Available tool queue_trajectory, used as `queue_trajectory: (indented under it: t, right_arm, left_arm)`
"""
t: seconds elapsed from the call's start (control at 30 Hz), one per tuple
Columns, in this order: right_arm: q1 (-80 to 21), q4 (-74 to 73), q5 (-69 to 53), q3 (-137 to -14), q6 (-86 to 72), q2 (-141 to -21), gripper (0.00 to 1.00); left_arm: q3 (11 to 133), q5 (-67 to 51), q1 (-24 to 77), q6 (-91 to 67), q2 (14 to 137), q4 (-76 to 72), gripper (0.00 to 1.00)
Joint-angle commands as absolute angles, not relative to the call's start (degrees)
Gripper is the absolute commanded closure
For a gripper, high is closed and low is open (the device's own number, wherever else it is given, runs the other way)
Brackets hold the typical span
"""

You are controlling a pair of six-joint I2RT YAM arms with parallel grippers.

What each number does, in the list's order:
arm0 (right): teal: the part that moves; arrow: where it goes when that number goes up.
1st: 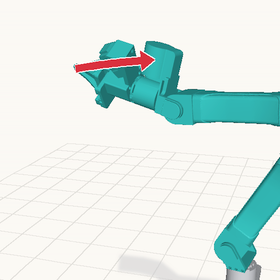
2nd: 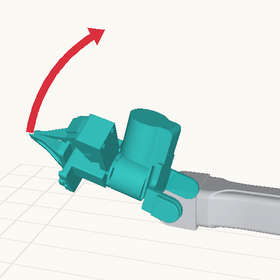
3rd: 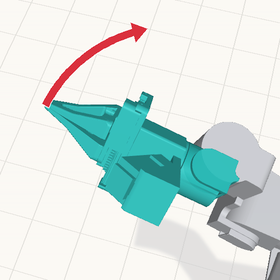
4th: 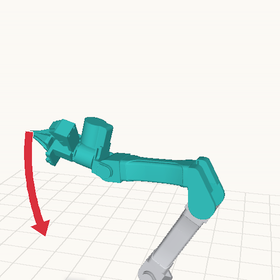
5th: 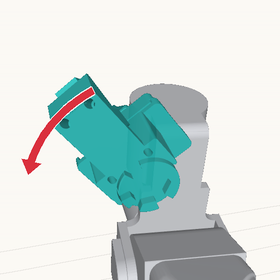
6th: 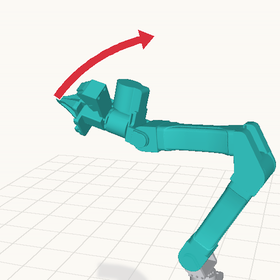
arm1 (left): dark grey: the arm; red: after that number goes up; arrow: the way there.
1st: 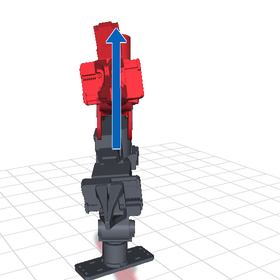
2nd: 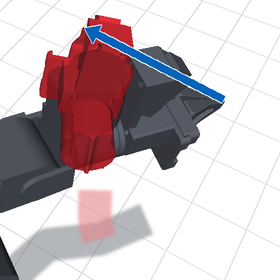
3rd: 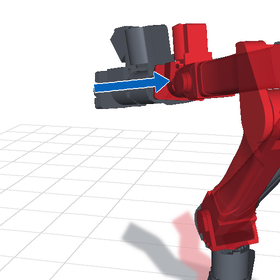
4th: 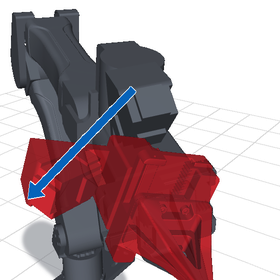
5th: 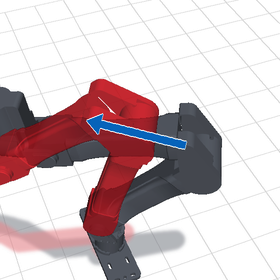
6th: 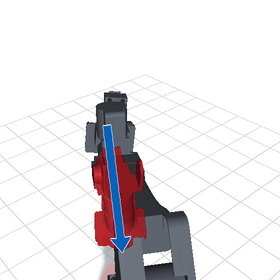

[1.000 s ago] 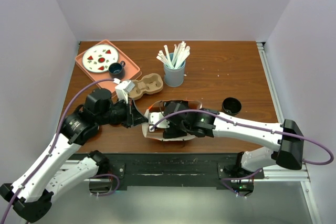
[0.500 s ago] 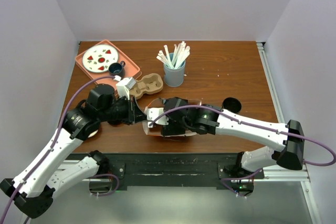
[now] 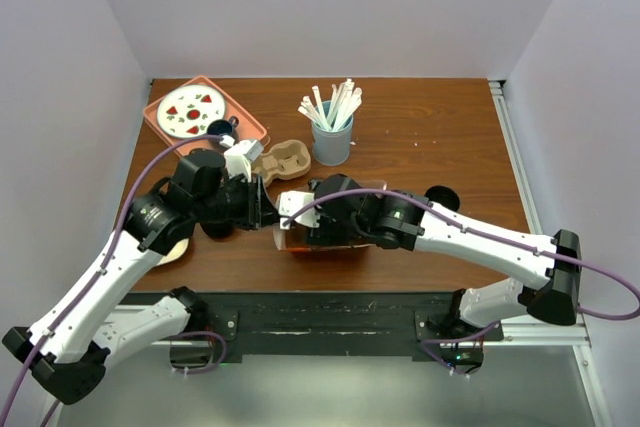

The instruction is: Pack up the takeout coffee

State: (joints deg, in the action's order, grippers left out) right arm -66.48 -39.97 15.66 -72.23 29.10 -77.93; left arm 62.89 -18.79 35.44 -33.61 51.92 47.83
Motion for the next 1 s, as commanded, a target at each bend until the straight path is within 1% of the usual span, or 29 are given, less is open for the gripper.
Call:
queue_trajectory:
  t: [0.0,0.1,0.27,0.47,0.57,0.6,0.63,0.77,0.97]
  right_arm:
    - [-65.2,-40.3,13.6,-77.3,26.5,-77.1,0.28]
    - [-64.3,-41.0,11.8,-79.5,25.9,-77.5,0.31]
    - [-63.3,-44.2,8.3,-83.4,26.5,-79.1,0.33]
    - [-63.1,-46.0,8.3,-87.4,26.1,-80.4,0.35]
    - [-63.1,-47.7,8.2,-90.6,24.7,-81.6,0.36]
    - [-63.0,-47.8,8.4,-91.2,24.5,-81.9,0.36]
    - [-63.0,-47.8,9.0,-92.3,24.3,-82.0,0.36]
    - [-63.0,-47.6,10.7,-94.3,22.9,-82.8,0.39]
    - [-63.1,-48.8,7.7,-97.9,21.8,-84.5,0.45]
  left_arm:
    - [66.5,-17.9,35.8,-31.5,52.2,48.5,0.73]
    - [68.1,-15.9,35.8,-30.9,53.2,49.5,0.69]
    - [70.4,-15.0,35.8,-31.5,55.1,49.3,0.66]
    - [71.6,-15.3,35.7,-32.1,56.0,45.3,0.62]
    - [74.1,-12.3,35.8,-32.3,57.5,46.6,0.62]
    - [74.4,-12.1,35.8,-32.0,57.7,46.4,0.60]
    - [75.1,-12.1,35.7,-31.9,57.8,46.1,0.57]
    - [77.1,-10.7,35.7,-31.3,59.0,46.5,0.54]
    - [75.8,-5.5,35.7,-31.0,57.9,46.7,0.51]
